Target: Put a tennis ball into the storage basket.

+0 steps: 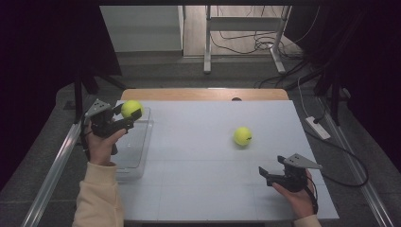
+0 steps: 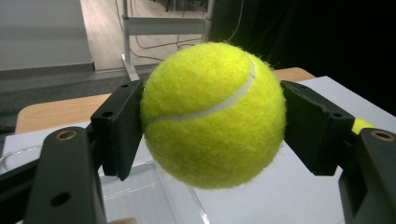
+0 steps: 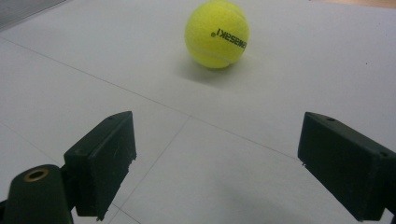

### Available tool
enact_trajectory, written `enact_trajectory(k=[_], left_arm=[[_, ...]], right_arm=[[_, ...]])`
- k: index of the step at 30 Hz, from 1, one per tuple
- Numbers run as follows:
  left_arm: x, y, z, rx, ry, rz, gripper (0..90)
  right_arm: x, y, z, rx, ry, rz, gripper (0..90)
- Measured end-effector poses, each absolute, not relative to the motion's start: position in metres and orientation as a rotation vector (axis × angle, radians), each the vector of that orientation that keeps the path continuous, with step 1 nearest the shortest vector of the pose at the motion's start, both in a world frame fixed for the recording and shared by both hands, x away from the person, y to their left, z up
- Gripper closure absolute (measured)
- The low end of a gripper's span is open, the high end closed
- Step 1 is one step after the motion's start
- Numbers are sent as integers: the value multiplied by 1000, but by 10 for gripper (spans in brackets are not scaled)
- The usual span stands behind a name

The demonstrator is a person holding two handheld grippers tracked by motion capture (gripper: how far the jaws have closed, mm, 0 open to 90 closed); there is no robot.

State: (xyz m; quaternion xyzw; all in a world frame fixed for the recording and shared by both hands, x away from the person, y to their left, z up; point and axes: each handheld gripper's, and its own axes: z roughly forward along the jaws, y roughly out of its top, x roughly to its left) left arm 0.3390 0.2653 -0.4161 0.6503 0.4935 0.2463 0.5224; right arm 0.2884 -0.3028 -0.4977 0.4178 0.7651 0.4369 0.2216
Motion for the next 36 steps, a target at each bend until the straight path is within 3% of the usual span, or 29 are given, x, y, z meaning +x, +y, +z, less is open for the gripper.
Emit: enact_trajectory(k=[36], left_arm=[[346,295,-426,1506,1315,659,274]], right_arm=[[290,-303,-498,1156,2117,1222,116]])
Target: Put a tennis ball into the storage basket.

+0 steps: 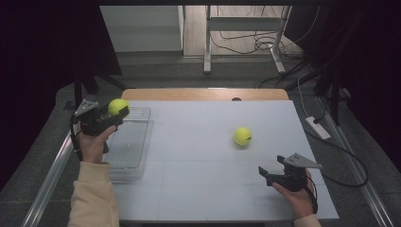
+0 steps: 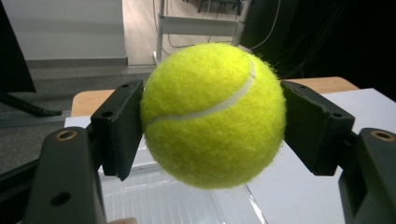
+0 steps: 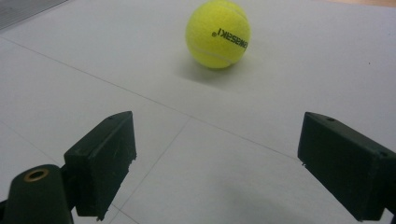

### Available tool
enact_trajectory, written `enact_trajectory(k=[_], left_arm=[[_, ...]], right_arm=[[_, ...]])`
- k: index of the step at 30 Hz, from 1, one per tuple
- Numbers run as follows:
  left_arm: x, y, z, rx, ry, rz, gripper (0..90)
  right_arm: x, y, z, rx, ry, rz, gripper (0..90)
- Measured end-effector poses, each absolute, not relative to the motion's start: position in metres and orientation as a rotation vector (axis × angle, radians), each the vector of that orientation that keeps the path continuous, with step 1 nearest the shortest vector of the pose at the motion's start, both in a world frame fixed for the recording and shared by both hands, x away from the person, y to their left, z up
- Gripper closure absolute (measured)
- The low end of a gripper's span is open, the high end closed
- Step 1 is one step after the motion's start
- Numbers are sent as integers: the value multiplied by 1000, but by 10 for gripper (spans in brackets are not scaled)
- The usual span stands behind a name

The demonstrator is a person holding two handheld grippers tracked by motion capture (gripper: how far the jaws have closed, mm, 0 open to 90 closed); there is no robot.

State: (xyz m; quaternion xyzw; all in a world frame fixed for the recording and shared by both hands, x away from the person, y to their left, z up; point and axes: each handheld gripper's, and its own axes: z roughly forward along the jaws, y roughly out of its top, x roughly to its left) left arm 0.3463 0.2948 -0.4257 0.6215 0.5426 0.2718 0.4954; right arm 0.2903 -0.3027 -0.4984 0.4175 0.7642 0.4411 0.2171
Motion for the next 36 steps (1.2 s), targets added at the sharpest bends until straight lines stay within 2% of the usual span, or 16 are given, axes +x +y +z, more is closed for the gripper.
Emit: enact_trajectory(k=[14,36], left_arm=[[364,297,-422,1556,1377,681,274],[389,298,-434,1641,1451,642,273]], right_arm=[[290,-303,-498,1152,2118,1224,116],[290,-304,-497,1158,2110,1226,116]])
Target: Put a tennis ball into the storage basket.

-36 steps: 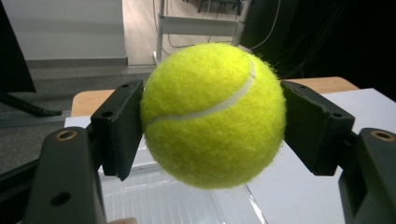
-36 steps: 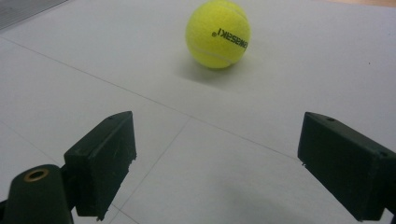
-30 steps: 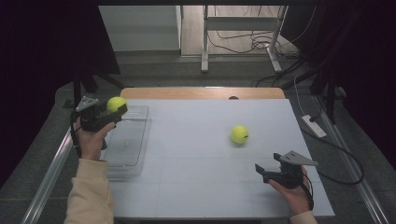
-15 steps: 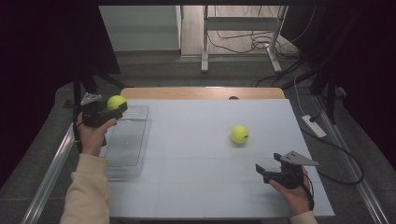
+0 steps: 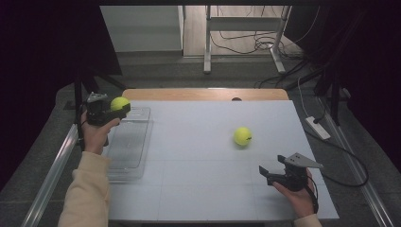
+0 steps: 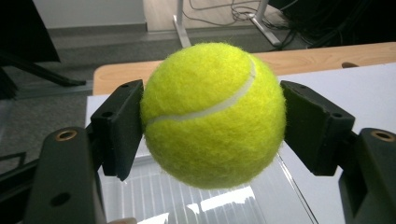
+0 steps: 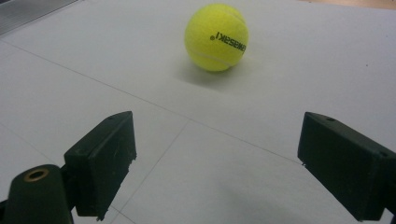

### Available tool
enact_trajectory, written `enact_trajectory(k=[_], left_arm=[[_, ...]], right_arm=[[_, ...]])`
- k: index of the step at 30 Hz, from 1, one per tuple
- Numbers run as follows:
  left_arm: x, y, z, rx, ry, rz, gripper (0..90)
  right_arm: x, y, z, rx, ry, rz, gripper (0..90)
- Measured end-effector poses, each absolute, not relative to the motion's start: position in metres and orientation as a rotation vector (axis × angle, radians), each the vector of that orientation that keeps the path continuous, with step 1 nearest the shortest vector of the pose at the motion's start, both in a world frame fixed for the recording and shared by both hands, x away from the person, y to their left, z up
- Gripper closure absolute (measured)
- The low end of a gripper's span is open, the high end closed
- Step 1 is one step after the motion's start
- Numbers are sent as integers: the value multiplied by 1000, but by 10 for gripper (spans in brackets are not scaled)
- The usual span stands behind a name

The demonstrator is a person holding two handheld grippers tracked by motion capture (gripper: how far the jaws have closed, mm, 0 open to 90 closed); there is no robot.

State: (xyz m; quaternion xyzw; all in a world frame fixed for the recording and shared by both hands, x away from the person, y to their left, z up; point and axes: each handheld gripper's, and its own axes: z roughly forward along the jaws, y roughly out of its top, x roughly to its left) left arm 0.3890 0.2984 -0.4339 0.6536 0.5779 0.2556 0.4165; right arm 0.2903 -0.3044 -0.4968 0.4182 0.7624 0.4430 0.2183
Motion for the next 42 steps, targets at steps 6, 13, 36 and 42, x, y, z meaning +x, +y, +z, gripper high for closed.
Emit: enact_trajectory(k=[6,13,36,42], left_arm=[[395,301,-440,1663,1479,636,273],[399,303,-441,1701,1498,641,273],[416,304,-460,1801,1574,577,273],[419,303,-465,1814,1592,573,272]], right_arm=[[290,-304,-497,1159,2110,1225,117],[291,-304,-498,1157,2113,1225,117],[291,-304,-498,1159,2112,1222,118],[291,-304,-498,1164,2113,1222,118]])
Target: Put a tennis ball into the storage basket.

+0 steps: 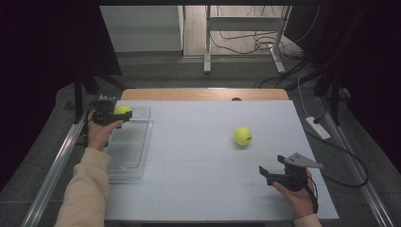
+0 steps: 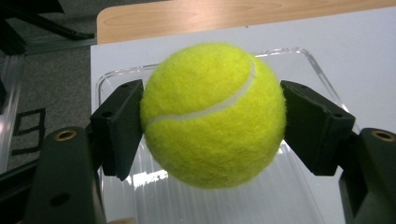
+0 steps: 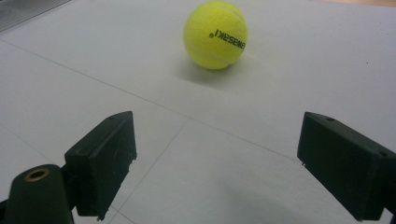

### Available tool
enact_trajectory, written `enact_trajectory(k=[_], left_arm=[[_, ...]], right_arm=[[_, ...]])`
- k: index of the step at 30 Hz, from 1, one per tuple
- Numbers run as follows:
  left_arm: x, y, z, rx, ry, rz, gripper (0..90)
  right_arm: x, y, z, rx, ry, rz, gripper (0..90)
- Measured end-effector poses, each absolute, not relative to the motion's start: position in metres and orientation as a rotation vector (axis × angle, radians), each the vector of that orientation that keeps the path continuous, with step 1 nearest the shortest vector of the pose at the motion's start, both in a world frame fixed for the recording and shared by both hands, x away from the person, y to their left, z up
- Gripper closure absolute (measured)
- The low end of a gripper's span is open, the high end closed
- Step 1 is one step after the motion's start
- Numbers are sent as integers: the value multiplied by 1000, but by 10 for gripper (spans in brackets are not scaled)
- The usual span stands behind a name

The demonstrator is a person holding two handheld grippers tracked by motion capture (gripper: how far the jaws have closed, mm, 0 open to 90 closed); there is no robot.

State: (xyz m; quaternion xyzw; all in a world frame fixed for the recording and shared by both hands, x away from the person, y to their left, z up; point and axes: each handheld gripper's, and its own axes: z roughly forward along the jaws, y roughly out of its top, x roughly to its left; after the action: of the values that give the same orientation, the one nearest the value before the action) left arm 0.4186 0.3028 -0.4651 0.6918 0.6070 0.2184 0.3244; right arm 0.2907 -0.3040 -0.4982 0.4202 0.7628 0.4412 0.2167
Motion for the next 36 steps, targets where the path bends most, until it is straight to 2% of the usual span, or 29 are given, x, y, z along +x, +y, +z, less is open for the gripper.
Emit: enact_trajectory(k=[36], left_arm=[[427,294,-485,1986,1663,607,266]], right_arm=[[291,-305,-499,1166,2113,1220,118]])
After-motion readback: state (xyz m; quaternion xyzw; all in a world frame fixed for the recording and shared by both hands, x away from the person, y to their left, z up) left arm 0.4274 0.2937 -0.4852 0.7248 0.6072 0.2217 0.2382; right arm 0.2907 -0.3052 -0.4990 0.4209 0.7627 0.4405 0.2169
